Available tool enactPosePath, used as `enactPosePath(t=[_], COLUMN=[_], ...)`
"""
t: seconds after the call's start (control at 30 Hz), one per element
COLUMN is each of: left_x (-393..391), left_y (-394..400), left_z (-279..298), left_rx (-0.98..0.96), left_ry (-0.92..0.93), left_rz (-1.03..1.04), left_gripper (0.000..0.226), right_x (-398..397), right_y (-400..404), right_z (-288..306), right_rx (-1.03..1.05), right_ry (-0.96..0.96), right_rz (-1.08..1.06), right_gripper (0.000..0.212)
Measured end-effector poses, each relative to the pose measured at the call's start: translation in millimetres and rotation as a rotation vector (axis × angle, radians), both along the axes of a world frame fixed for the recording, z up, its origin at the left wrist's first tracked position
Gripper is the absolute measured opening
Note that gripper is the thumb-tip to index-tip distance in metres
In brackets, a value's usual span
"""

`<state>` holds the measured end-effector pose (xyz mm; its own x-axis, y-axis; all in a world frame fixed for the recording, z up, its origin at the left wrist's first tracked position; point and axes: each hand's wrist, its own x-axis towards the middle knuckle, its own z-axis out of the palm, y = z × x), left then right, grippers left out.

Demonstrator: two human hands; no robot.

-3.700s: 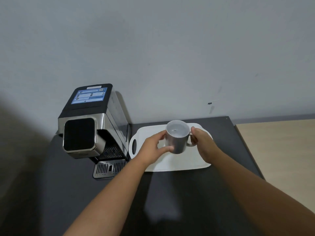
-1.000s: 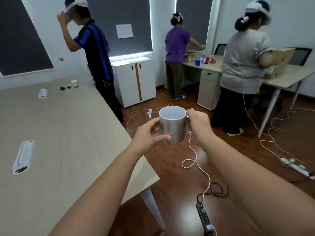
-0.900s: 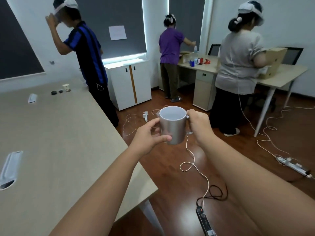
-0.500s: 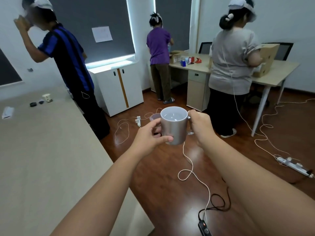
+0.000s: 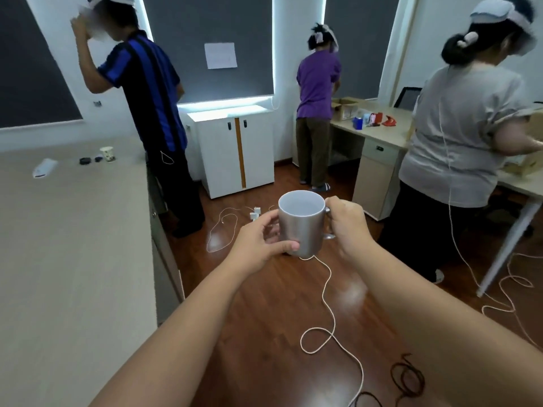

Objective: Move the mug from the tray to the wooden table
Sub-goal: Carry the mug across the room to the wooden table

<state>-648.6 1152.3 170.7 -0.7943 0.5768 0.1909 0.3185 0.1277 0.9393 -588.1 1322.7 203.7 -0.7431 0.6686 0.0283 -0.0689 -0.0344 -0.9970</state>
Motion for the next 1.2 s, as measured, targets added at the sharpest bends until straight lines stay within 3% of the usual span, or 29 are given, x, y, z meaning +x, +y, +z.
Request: enactPosePath(t=[0.13,0.3,0.47,0.6,1.03,1.2], left_x=[-15,-43,-80,-128,-294,-335], left_y=[30,56,53,36,-65,-105], left_z=[5,7,6,-2,-6,-16], left_rx=[-0.010,-0.034,-0.094,-0.100,-0.133,-0.102], left_ry=[0.024,0.045,0.071,0.061,0.028,-0.009], left_rz=[0.108,0.242,0.324,0.406,0.681,0.835], left_gripper=[0.067,0.070,0.076,0.078,0.086,0.077], right_x=[-33,-82,-135,-193,-403,-471], right_y=[35,62,65,48,-59,-108], right_z=[8,13,2,-4,-8,-16], right_rx=[0.013,-0.114,-0.065,-0.103,-0.034,-0.029], right_ry=[-0.047,-0.015,-0.067,-0.047,-0.057,-0.070], right_rz=[0.092,0.198,0.284,0.383,0.647,0.809], right_gripper=[0.022,0.031,0.024,0.013,0.012,0.015])
